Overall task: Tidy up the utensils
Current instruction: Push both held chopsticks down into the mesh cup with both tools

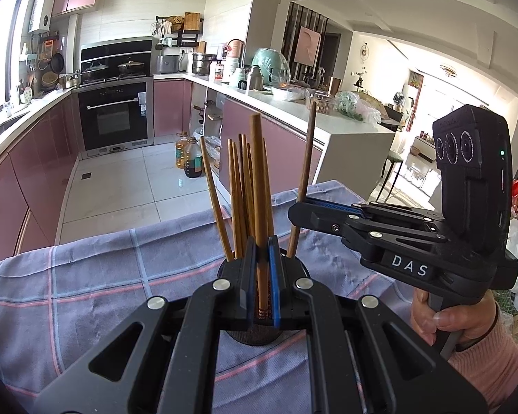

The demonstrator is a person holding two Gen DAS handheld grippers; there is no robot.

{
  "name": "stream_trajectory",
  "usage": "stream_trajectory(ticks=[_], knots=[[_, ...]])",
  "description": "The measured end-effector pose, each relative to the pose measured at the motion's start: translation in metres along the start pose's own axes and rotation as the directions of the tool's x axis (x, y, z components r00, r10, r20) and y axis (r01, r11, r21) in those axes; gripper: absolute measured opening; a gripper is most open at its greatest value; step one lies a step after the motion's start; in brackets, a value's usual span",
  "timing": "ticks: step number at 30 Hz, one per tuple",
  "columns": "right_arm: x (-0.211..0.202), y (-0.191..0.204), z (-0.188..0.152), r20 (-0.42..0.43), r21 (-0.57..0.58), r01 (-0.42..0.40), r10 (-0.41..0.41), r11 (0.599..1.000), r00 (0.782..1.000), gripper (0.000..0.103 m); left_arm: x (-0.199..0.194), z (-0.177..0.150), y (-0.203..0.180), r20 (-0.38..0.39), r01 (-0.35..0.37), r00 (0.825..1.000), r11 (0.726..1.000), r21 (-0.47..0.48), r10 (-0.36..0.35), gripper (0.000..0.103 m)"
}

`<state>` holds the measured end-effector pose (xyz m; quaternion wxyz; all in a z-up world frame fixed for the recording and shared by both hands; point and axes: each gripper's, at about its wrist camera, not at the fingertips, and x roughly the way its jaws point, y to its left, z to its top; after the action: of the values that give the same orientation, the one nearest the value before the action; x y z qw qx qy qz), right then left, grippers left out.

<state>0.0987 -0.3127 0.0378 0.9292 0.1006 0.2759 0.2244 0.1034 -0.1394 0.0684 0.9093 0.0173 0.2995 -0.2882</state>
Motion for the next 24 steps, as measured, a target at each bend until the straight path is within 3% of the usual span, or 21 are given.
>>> stream_trajectory(ticks=[24], knots=[[0.01, -0.002, 0.0, -0.012, 0.012, 0.007, -0.007, 1.0, 1.0, 0.006, 0.036, 0.003, 0.013, -0.034, -0.012, 0.999, 1.0, -0.02, 0.011, 0.008]])
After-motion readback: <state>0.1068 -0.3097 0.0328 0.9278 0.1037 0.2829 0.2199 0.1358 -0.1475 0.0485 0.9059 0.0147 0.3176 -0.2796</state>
